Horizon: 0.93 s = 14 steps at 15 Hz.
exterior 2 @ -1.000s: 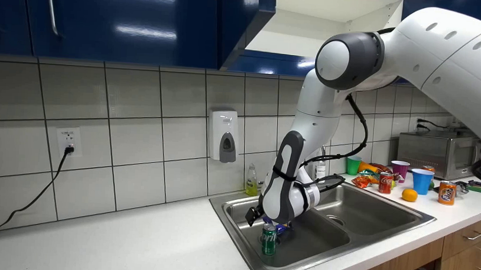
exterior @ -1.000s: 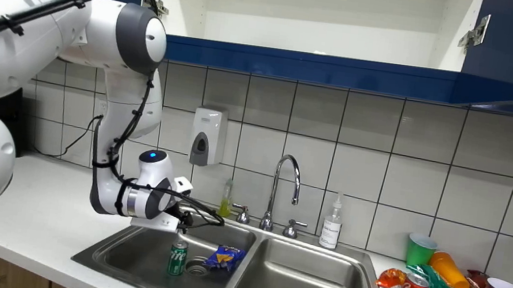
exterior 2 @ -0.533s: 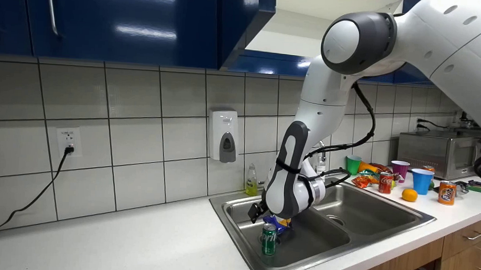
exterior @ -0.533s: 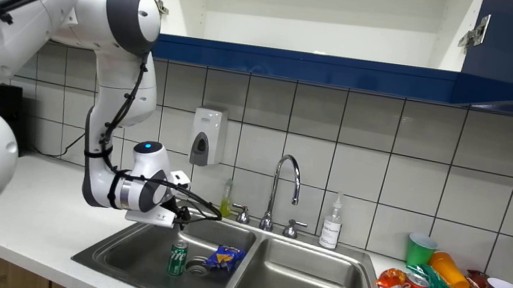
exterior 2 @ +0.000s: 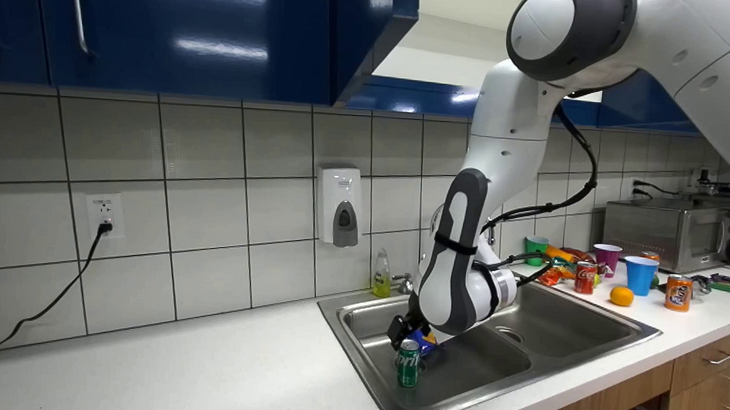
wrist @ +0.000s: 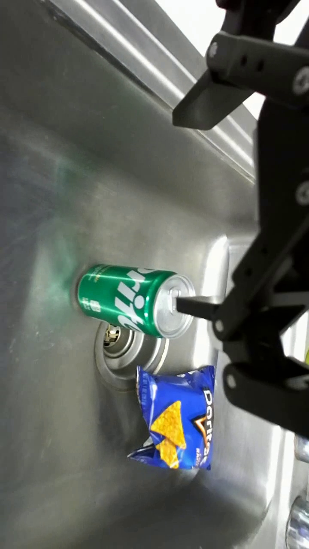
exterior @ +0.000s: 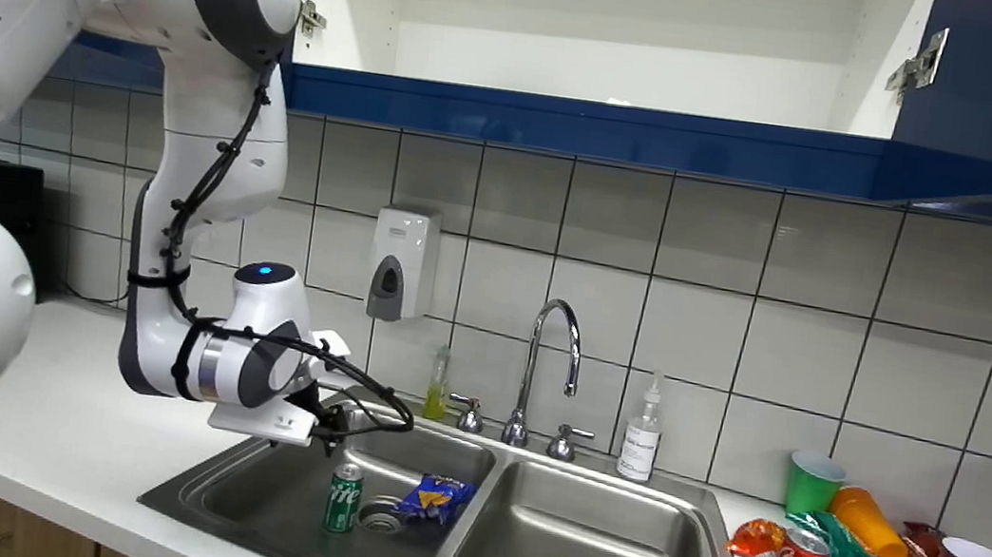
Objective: Move the can from the top cabinet to the left sink
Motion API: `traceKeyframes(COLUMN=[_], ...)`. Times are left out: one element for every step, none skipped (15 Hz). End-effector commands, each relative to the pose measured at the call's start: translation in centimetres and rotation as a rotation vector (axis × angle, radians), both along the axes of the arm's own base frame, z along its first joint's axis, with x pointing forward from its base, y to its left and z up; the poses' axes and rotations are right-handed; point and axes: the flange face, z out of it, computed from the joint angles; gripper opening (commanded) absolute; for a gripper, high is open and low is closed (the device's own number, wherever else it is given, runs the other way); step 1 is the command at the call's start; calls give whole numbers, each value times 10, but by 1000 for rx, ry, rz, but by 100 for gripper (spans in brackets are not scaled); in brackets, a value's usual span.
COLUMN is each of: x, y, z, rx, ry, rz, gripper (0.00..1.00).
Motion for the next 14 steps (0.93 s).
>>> traceKeyframes(x=[-28, -34, -39, -43, -48, -51, -40, -44, -46, -47, -47, -47, -47, -47], y=[0, 1, 2, 3, 4, 5, 6, 7, 7, 6, 6, 5, 5, 5], z=[18, 19, 22, 24, 26, 27, 12, 14, 16, 18, 18, 18, 18, 18], rx=[16, 18, 22, 24, 27, 30, 20, 21, 21, 21, 21, 21, 21, 21], ry=[34, 43, 50, 55, 65, 79, 52, 58, 60, 61, 62, 62, 63, 63], rz=[13, 14, 16, 22, 16, 5, 16, 17, 17, 17, 16, 15, 14, 14], gripper=[100, 100, 100, 100, 100, 100, 100, 100, 100, 100, 100, 100, 100, 100])
